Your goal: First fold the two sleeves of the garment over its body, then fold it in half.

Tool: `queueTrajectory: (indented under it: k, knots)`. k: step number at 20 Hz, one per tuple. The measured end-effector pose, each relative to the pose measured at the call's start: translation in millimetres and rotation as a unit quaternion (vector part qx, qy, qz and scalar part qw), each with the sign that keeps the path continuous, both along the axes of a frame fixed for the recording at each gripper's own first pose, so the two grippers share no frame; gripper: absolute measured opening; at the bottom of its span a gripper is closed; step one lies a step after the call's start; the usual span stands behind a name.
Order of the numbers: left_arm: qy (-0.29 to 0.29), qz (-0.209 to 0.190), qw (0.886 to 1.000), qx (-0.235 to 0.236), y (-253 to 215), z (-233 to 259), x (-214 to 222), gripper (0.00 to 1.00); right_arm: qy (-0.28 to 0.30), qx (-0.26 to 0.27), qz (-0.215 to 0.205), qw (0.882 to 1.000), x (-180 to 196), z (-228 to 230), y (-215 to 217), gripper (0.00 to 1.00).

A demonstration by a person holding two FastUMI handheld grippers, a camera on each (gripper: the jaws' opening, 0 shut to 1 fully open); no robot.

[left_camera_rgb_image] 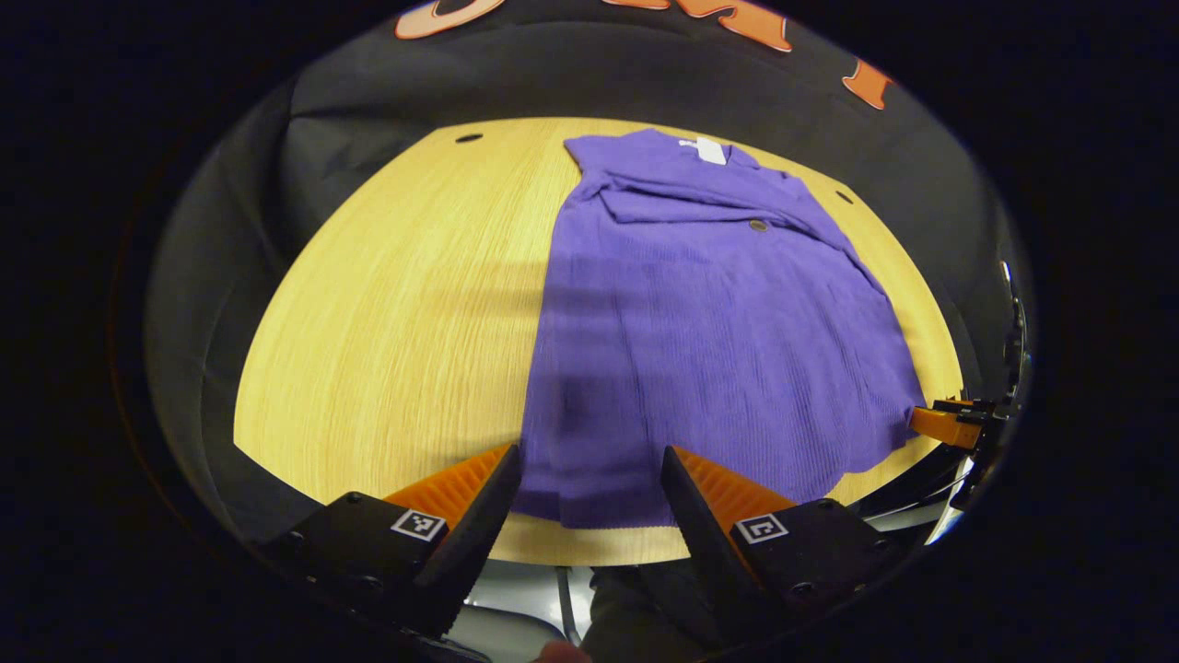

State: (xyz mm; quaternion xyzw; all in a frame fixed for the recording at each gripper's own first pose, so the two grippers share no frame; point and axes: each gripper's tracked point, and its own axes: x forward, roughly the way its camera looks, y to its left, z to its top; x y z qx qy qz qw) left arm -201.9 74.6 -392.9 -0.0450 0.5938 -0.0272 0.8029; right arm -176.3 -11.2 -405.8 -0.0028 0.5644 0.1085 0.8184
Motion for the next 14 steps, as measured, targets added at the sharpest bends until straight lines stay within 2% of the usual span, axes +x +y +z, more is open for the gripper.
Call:
queueTrajectory:
  k: [4,7,9,11,14]
  knots:
    - [0.057,0.006,0.998,0.008,6,-11,-3,0.98,0.025,0.0,-0.003,1.0,2,-7,1,0.97]
    - [0.097,-0.01,0.995,0.028,5,-11,-3,0.96,0.04,-0.001,-0.003,0.999,3,-8,1,0.97]
    - [0.087,0.003,0.995,0.045,17,-8,5,0.97,0.042,0.0,-0.005,0.999,5,-8,0,0.97]
    - [0.125,0.008,0.992,0.028,17,-17,-9,0.97,0.048,-0.002,-0.002,0.999,6,-9,0,0.97]
    - [0.136,-0.002,0.99,0.035,17,-17,-7,0.97,0.065,-0.008,0.005,0.998,4,-10,1,0.98]
